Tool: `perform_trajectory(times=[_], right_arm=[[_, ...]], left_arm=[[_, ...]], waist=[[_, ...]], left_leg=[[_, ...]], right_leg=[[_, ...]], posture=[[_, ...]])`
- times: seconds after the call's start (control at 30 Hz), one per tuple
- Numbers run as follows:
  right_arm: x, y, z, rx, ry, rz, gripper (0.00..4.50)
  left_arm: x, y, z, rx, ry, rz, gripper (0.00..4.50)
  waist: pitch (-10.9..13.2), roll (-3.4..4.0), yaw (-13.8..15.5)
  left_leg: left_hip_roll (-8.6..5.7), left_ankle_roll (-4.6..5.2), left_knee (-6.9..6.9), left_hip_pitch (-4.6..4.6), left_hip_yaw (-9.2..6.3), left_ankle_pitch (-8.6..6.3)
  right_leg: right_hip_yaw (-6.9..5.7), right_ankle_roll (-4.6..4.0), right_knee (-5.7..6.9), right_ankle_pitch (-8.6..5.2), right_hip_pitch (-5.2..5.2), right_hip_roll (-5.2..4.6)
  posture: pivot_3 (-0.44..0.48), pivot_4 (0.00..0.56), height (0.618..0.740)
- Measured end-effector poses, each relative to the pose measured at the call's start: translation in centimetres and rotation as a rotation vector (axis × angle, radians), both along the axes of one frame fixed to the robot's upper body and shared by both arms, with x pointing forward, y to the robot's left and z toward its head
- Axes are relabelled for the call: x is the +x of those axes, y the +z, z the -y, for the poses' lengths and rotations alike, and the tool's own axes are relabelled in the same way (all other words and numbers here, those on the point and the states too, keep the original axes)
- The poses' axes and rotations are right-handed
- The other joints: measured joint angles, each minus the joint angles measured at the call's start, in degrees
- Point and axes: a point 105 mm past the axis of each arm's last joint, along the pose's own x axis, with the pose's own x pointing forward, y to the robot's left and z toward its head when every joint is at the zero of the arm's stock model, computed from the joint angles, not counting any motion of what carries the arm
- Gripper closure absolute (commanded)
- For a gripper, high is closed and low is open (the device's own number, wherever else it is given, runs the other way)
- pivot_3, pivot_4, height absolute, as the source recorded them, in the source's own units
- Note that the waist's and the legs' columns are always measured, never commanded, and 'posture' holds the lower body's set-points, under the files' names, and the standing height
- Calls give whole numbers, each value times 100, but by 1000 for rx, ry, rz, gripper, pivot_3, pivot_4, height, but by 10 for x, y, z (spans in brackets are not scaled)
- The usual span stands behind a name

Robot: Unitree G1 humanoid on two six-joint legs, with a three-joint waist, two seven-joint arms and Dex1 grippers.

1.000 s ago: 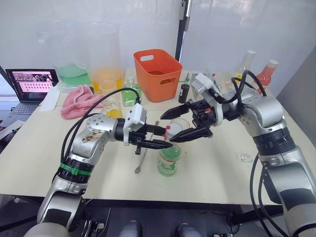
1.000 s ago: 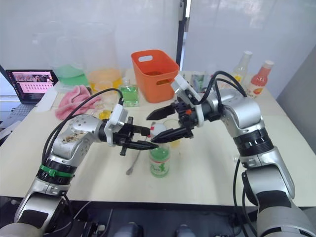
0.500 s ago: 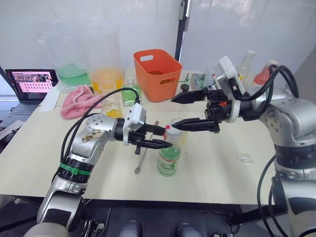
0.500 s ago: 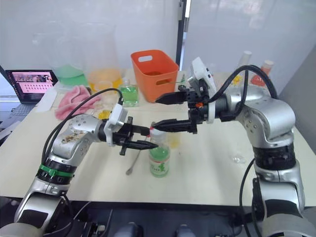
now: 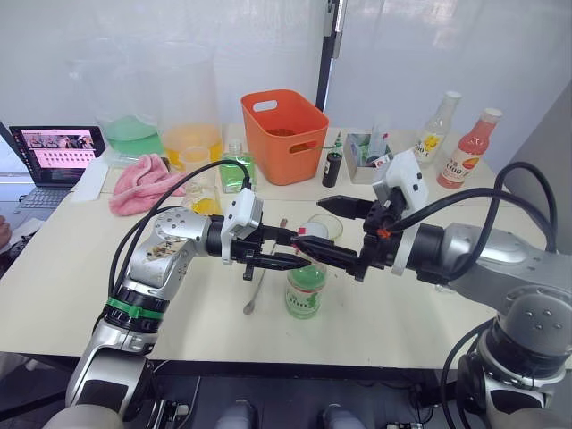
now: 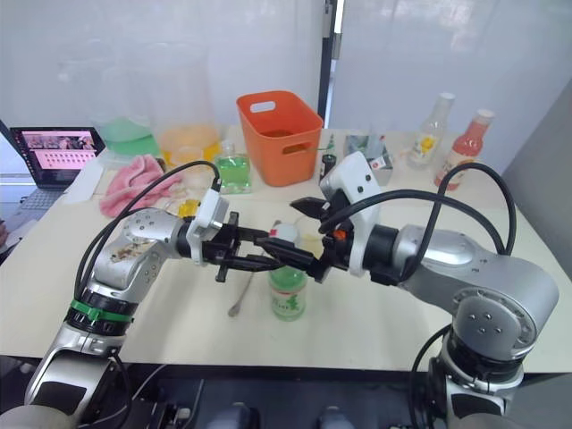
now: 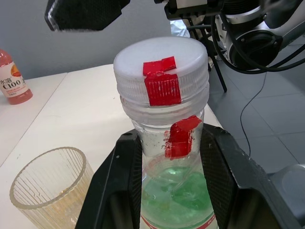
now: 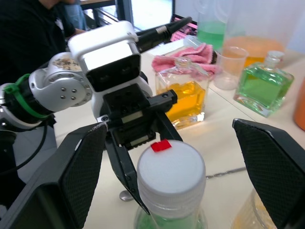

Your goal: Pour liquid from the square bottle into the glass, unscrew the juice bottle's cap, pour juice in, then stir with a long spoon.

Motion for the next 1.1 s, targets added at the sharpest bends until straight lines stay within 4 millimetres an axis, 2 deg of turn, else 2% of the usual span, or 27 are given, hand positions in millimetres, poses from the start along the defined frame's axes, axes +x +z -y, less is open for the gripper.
perform_trajectory(times=[0.37, 0.47, 0.57, 0.67, 0.93, 1.1], right_arm=[[0, -7, -3, -11, -7, -21, 43], [0, -7, -3, -7, -3, -19, 786], [1, -10, -3, -3, -10, -28, 1919], [2, -11, -3, -4, -15, -29, 2836], [3, -10, -2, -8, 26, -26, 2840], [6, -10, 7, -54, 221, -32, 2840]], left_arm=[[1, 0, 0, -1, 1, -1, 2992], [1, 0, 0, -1, 1, -1, 2992], [1, 0, 0, -1, 2, -1, 2992], [1, 0, 0, -1, 2, -2, 2992], [1, 0, 0, 0, 1, -1, 2992], [-2, 0, 4, 7, -28, 6, 2992]], waist=[[0, 0, -4], [0, 0, -3], [0, 0, -5], [0, 0, -4], [0, 0, -2], [0, 0, -4]], left_leg=[[6, 0, 0, 0, 24, 0], [8, 0, 0, 0, 28, 0], [10, 0, 0, 0, 30, 0], [11, 0, 0, -1, 32, 0], [11, 0, 0, -1, 38, 0], [14, 0, 0, -2, 52, 0]], right_leg=[[0, 0, -21, -1, 5, 7], [0, 0, -24, -1, 7, 7], [0, 0, -25, -1, 7, 9], [1, 0, -26, -1, 7, 11], [1, 0, -32, -1, 8, 11], [1, 1, -51, -2, 15, 18]], posture=[[0, 150, 739], [0, 150, 739], [0, 150, 739], [0, 150, 739], [0, 150, 739], [0, 150, 739]])
